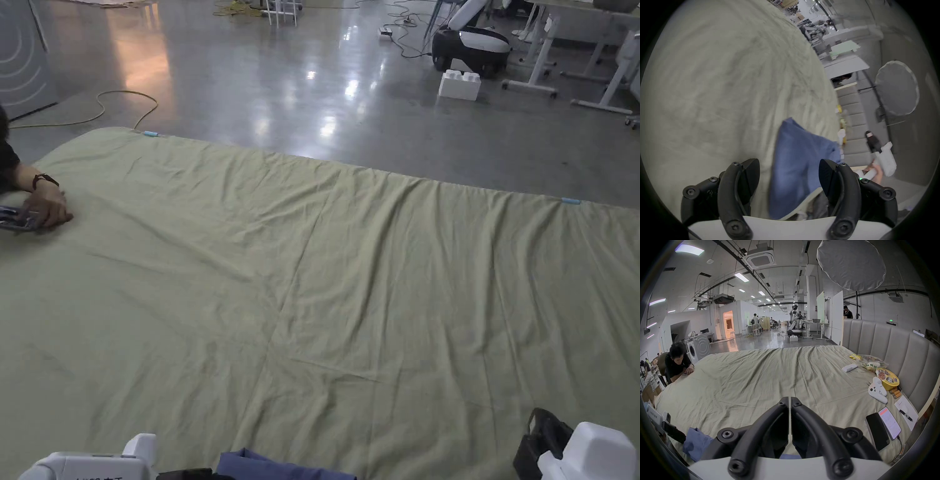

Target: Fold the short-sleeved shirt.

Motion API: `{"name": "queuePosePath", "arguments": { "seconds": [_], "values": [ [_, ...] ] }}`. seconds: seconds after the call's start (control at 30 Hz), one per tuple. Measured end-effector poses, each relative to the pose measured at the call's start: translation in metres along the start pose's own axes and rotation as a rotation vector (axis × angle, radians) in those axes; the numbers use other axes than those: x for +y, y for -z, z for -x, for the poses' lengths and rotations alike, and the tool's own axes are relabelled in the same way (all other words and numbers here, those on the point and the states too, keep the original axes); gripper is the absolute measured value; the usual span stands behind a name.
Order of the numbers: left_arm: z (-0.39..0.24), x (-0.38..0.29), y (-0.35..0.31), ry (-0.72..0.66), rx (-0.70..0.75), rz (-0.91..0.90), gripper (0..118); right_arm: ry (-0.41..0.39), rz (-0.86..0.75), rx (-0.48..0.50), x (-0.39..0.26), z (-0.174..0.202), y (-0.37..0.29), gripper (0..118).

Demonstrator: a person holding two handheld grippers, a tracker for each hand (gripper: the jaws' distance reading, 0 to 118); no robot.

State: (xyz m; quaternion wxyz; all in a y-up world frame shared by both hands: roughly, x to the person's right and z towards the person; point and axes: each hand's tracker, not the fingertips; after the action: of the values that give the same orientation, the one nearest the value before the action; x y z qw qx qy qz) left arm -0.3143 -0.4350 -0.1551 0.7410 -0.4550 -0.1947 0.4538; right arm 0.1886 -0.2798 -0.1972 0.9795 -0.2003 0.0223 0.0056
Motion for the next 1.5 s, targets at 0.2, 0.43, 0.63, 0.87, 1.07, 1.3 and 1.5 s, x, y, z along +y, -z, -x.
{"name": "queuePosePath", "arguments": {
  "seconds": [0.2,0.43,0.63,0.87,1.07,1.3,1.5],
  "values": [
    [0.004,-0.01,0.035,-0.112,-0.015,0.046,21,0.004,0.007,-0.012,-0.001,-0.003,-0.001,3],
    [-0.01,-0.013,0.034,-0.022,0.029,-0.004,14,0.009,0.012,-0.018,-0.001,-0.007,-0.001,3],
    [-0.043,-0.002,0.009,0.071,0.094,-0.032,13,0.005,0.0,-0.022,0.004,-0.01,-0.003,3],
    [-0.081,0.028,-0.058,0.152,0.2,-0.14,12,0.009,-0.012,-0.014,0.008,-0.012,-0.002,3],
    [-0.111,0.039,-0.099,0.308,0.495,-0.153,12,0.017,-0.013,0.002,0.007,-0.01,0.002,3],
    [-0.132,0.024,-0.077,0.359,0.623,-0.149,12,0.032,-0.009,0.015,0.004,-0.01,0.003,3],
    [-0.163,0.006,-0.049,0.424,0.618,-0.124,12,0.033,-0.001,0.009,0.0,-0.015,0.004,3]
  ]
}}
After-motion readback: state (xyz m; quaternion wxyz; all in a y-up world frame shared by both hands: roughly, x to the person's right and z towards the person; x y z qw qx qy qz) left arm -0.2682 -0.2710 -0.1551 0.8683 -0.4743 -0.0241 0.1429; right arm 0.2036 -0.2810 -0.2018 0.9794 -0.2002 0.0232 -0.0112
